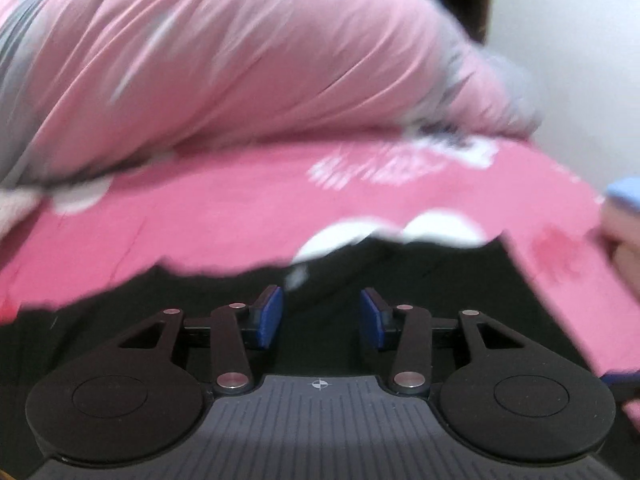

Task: Fold clothes
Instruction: 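Open the left gripper and lift it away from the black shirt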

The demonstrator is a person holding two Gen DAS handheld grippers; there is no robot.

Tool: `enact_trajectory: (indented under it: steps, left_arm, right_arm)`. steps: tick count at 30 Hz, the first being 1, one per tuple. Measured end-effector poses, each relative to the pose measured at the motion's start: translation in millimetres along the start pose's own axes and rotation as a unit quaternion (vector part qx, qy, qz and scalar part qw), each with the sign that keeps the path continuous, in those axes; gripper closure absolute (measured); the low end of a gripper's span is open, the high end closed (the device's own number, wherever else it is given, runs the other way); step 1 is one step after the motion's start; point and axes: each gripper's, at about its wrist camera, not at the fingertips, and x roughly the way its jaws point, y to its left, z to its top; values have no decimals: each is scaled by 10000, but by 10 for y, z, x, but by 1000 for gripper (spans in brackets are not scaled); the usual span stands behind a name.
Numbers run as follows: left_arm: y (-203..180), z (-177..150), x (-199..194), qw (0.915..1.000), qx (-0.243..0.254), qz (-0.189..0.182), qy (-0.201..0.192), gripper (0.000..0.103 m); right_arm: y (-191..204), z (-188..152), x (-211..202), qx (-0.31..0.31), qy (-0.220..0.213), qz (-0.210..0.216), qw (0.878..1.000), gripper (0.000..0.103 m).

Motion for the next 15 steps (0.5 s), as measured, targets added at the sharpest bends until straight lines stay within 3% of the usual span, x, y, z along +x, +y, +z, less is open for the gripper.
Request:
enact_trajectory:
  steps: [3, 7, 11, 12, 15]
  left_arm:
    - [-397, 157, 89, 9972, 386, -633, -137, 56]
    - [-896, 170, 522, 9883, 755, -1291, 282, 56]
    - [-881, 222, 1169, 9938, 161, -955, 550, 56]
    - [-811, 261, 1225, 9939, -187, -987, 452, 56]
    - [-572, 412, 1194, 9851, -1280, -1055, 457, 56]
  right_arm:
    - [-1, 3, 2, -4, 10, 12, 10000, 78]
    - [-1, 0, -5, 5, 5, 25, 10000, 78]
    - [-6, -4, -8, 11, 5, 52, 10000, 78]
    - [-9, -4, -6, 17, 7, 66, 10000, 78]
    - [-46, -1, -2, 91, 15, 141, 9999, 78]
